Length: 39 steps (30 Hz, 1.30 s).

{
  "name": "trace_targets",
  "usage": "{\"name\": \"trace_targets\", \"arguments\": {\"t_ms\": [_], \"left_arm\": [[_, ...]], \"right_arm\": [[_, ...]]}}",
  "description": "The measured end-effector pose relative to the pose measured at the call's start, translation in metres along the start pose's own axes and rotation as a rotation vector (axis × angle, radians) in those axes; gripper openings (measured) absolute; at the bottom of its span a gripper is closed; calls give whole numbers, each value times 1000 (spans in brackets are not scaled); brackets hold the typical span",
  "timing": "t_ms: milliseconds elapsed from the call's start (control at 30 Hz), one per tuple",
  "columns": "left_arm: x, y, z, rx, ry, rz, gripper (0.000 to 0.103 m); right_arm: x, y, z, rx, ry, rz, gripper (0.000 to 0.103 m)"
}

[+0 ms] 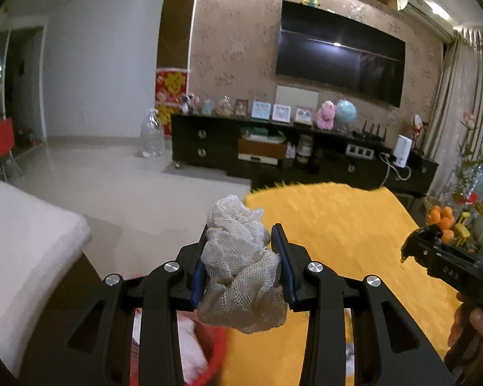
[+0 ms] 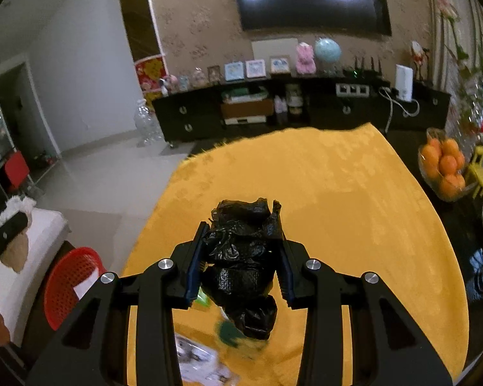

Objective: Collect trash
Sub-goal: 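Grasp the black plastic bag with the right tool while the left lifts the mesh toward the basket, then carry mesh and black bag over the red basket and open both tools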

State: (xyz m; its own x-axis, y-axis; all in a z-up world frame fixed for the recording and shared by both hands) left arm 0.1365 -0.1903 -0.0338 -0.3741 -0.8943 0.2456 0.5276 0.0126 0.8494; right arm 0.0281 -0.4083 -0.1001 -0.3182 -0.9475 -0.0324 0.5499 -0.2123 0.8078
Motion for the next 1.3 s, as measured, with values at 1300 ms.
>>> {"name": "trace_targets", "arguments": {"t_ms": [1300], "left_arm": [[-177,-29,-15,-131,247,121,35]], "right_arm": [[-254,36,-43,-43,417,313,38]]}}
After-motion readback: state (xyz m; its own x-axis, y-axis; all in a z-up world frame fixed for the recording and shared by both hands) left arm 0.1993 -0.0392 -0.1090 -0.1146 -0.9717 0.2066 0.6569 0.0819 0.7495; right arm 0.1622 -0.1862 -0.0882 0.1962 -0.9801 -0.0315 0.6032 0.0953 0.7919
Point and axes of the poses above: each gripper's, at about its wrist camera, not at the fingertips, and z roughly against the way its jaws point, x to its right, y to its top, the point moved 10 cm from there along -z, roughly the way its jaws point, and after that the axes turned 12 degrees about z, right-handed, at the moved point
